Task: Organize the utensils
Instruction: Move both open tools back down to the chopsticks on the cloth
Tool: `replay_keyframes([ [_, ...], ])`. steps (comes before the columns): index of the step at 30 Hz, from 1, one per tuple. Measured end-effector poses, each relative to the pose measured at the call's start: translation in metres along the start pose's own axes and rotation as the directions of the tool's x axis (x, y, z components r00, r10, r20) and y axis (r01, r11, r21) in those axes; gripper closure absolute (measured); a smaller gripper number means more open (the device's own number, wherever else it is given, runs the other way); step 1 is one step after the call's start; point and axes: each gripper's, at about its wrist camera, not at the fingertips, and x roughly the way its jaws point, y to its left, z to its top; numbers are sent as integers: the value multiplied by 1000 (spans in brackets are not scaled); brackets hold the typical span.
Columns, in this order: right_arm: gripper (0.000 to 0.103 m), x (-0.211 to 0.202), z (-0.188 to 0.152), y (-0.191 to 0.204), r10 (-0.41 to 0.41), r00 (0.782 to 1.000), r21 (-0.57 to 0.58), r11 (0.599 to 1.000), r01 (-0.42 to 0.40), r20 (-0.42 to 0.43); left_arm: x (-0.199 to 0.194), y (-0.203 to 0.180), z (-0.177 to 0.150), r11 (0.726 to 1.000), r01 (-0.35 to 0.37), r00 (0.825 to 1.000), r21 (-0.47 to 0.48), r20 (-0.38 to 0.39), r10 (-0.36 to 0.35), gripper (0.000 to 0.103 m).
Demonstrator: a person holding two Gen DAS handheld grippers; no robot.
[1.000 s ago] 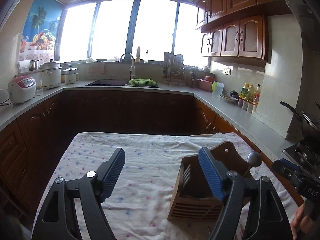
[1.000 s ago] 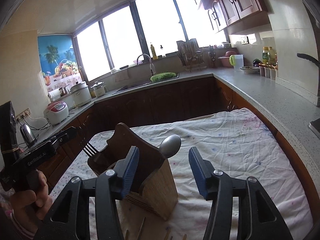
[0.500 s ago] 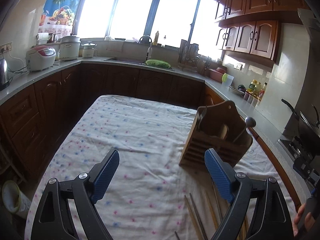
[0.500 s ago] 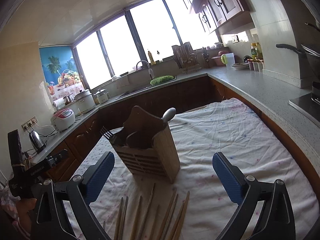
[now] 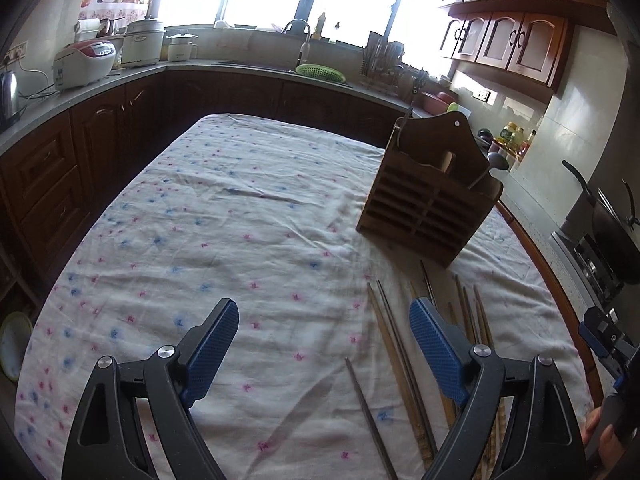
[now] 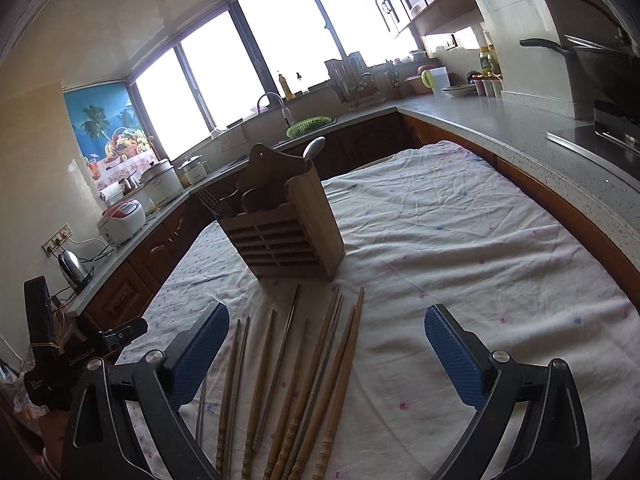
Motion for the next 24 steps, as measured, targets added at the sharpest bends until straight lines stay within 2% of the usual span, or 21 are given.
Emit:
replay_keyframes([
  [11, 6, 17, -7, -3, -19, 998, 1, 1000, 19, -62, 36, -20, 1, 999, -10, 995, 53, -104, 15, 19],
  [14, 16, 25, -7, -5, -27, 996, 4, 1000, 27, -86, 48, -27, 3, 997, -2, 991, 72, -130, 11, 26],
  [19, 44, 41, -7, -8, -38, 990, 8, 999, 40, -137, 69, -36, 7, 996, 12, 984, 93, -178, 5, 38],
  [24, 59, 55, -7, -9, -44, 984, -5, 999, 43, -175, 91, -41, 12, 996, 26, 976, 90, -219, -5, 47],
])
